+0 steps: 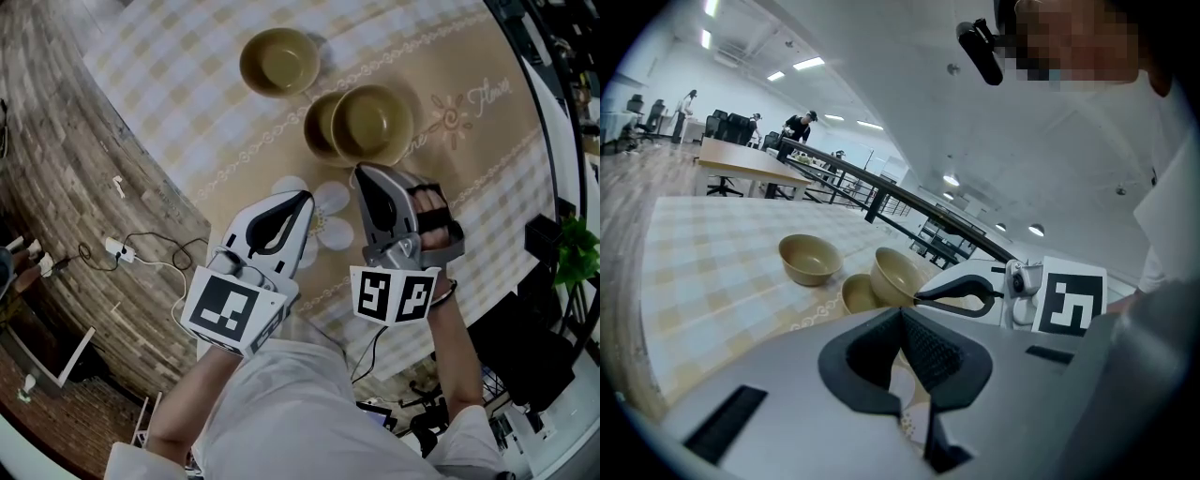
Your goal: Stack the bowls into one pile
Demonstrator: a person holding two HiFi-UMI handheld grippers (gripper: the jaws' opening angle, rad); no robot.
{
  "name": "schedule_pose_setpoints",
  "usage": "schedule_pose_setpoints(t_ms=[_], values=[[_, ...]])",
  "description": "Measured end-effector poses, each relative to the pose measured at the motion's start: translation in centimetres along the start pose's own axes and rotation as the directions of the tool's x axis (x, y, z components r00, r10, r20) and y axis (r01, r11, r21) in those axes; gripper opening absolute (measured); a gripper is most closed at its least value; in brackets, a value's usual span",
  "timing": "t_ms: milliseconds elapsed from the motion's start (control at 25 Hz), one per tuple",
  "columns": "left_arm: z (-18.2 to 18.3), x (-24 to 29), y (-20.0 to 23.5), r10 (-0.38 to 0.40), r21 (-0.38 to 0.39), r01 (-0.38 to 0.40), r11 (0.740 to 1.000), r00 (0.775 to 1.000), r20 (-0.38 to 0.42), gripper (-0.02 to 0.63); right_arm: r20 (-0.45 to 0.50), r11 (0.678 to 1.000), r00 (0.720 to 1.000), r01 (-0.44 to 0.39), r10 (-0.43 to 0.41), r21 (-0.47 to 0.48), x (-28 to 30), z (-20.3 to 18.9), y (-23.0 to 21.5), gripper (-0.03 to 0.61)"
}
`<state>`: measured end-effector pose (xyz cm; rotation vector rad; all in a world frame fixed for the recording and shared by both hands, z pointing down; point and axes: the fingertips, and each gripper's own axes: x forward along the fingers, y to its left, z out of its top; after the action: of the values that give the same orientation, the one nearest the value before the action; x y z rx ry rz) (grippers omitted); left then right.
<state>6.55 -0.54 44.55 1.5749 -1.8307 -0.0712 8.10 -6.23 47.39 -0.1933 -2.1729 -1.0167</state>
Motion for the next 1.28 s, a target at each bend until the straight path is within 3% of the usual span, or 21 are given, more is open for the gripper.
schedule_pose_setpoints(t_ms=[600, 920, 1080, 1280], values=[[-0.3, -0.5, 1.2, 0.004, 0.002, -0.004, 1.000, 1.000, -0.020, 0.017, -0.025, 0.995, 0.995, -0.100, 0.099, -0.029, 2.2, 0.8, 3.3, 0.038], [0.3, -0.9, 1.5, 0.015, -0.008, -0.015, 1.000, 1.000, 0.010, 0.017, -0.027, 0.996, 0.997, -0.079, 0.078, -0.033, 3.1, 1.1, 3.6, 0.040], [0.4, -1.6, 1.1, 0.014, 0.006, -0.014, 1.000, 1.000, -0.012, 0.017, -0.012, 0.998, 0.998, -0.064, 0.063, -0.020, 2.0, 1.9, 3.2, 0.040], [2.0, -3.8, 0.2, 0.030, 0.022, -0.030, 0.999, 1.000, -0.007, 0.017, 0.056, 0.992, 0.998, 0.035, -0.042, 0.125, -0.9, 4.4, 0.7, 0.038]])
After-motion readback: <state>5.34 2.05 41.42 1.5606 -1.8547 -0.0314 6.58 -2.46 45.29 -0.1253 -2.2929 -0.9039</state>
